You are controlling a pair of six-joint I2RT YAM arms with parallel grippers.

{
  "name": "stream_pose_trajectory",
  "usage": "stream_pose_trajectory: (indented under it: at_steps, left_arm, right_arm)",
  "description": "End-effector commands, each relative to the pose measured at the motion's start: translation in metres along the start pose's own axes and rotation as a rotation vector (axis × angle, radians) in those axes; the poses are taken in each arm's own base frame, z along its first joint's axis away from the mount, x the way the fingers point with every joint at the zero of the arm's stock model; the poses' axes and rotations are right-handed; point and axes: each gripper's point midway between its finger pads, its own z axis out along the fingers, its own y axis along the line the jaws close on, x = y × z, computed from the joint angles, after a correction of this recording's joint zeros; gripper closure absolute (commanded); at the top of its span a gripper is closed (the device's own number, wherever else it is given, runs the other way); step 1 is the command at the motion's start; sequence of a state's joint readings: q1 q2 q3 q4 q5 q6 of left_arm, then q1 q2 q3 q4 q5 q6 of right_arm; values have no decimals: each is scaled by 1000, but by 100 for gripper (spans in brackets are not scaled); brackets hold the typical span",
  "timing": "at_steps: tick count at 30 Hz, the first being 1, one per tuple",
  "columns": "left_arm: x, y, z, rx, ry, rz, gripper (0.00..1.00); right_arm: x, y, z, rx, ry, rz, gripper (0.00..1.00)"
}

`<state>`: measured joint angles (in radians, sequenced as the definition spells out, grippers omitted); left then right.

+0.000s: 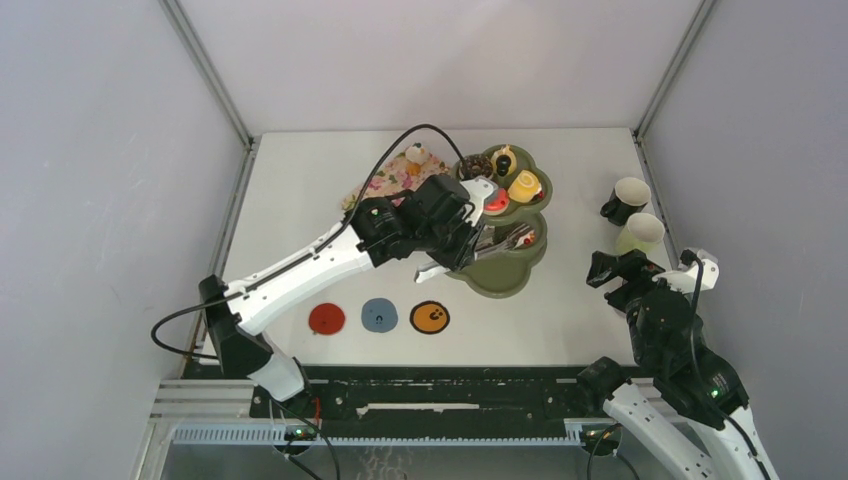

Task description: Serve the afternoon tea

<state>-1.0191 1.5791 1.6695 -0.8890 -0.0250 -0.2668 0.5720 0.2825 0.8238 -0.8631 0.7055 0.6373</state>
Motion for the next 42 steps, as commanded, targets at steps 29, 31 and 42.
stream_pose_trajectory:
  at_steps: [29,31,42]
  left_arm:
    - [-41,-18,-37,84,-170,14,61]
    - [-38,-22,-42,113,-170,9,68]
    - [-4,-8,-82,91,-142,40,100]
  right_arm:
    - [-8,8,0,-16,-15,30,9]
    - [-8,8,0,-14,-14,28,9]
    - [-8,9,1,-20,-17,25,9]
